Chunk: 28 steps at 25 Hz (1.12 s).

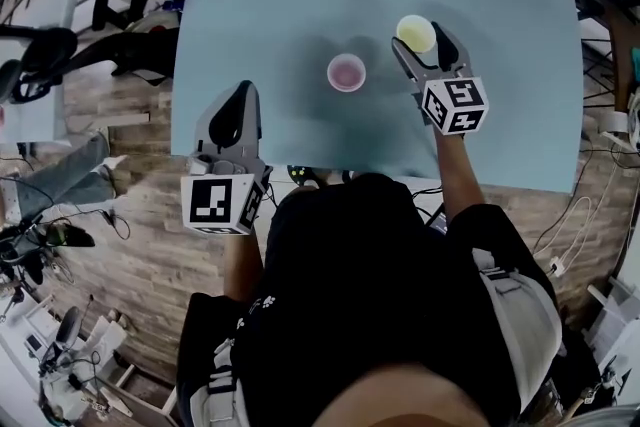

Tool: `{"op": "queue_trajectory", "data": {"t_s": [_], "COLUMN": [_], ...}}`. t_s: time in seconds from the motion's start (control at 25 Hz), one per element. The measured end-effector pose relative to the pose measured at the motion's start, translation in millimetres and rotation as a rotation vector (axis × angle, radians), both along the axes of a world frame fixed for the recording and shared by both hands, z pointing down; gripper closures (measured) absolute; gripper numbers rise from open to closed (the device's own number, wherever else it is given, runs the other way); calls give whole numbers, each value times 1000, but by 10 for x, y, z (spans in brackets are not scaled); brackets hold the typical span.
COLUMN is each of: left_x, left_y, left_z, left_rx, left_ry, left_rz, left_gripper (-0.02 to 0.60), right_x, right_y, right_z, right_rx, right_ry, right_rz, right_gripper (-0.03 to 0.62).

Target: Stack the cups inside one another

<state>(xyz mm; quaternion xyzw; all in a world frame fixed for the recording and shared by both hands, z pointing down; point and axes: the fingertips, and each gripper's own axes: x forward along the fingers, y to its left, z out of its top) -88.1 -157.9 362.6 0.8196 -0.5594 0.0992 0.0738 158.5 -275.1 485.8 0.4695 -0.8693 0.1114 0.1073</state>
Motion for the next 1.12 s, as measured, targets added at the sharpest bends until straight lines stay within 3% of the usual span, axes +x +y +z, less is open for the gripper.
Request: {"op": "queue_trajectory", "data": {"t_s": [0.72, 1.12], "left_x": [-156, -423], "left_y": [102, 214], "left_z": [-72, -49], "left_rx": [37, 36], "left_ry": [47, 72], "left_rz": [66, 47], "left_gripper": [594, 595], "right_x": [-721, -1082], "right_y": [539, 693], "right_z": [-425, -388], "right_rx": [40, 24], "right_ry": [-73, -64], "right_rz": [-124, -178], "right_gripper": [238, 238]}}
